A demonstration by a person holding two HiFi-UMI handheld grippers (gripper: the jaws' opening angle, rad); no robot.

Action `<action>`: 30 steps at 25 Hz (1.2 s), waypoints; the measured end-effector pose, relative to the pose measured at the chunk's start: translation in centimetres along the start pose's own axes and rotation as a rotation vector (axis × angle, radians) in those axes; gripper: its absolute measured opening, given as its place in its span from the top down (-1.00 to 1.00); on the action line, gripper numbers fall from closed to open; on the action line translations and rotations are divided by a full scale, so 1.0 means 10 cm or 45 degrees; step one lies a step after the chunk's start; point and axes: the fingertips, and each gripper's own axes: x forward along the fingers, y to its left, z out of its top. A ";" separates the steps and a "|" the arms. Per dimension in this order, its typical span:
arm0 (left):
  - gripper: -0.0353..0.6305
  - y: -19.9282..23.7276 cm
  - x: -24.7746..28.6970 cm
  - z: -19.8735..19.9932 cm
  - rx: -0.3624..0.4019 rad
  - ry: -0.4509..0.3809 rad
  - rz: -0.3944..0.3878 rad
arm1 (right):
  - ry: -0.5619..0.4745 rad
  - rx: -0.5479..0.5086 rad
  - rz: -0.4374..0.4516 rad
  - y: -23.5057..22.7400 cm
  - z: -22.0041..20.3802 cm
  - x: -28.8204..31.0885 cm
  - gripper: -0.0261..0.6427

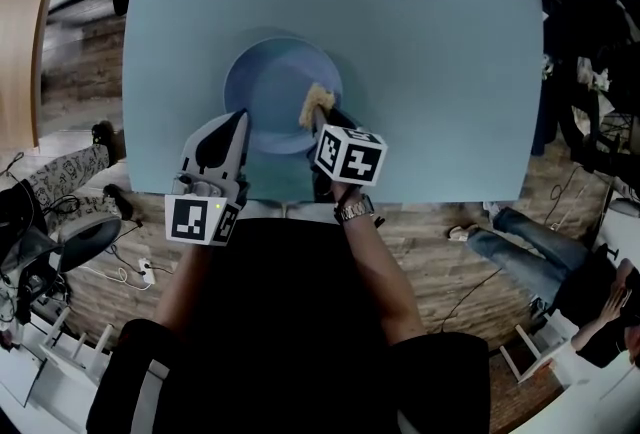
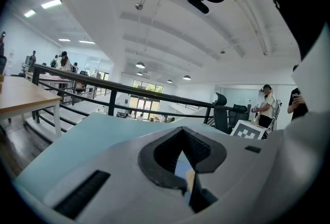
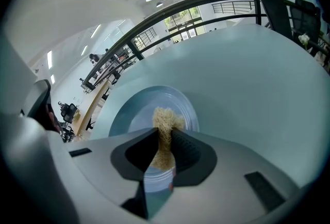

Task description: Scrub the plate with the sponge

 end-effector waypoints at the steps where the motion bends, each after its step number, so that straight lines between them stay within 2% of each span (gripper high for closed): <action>1: 0.89 0.02 -0.01 0.00 0.002 -0.004 -0.005 | -0.001 -0.005 0.011 0.05 0.01 0.01 0.70; 17: 0.89 0.42 -0.21 0.00 -0.004 0.017 0.069 | 0.103 -0.169 0.213 1.10 -0.16 0.46 0.70; 21: 0.89 0.51 -0.21 0.06 -0.018 -0.031 0.088 | 0.129 -0.186 0.245 1.23 -0.24 0.55 0.70; 24: 0.89 0.56 -0.26 -0.02 -0.017 0.022 0.089 | 0.141 -0.202 0.252 1.30 -0.29 0.57 0.70; 30: 0.89 0.55 -0.27 -0.03 -0.009 0.015 0.081 | 0.148 -0.209 0.249 1.25 -0.32 0.54 0.70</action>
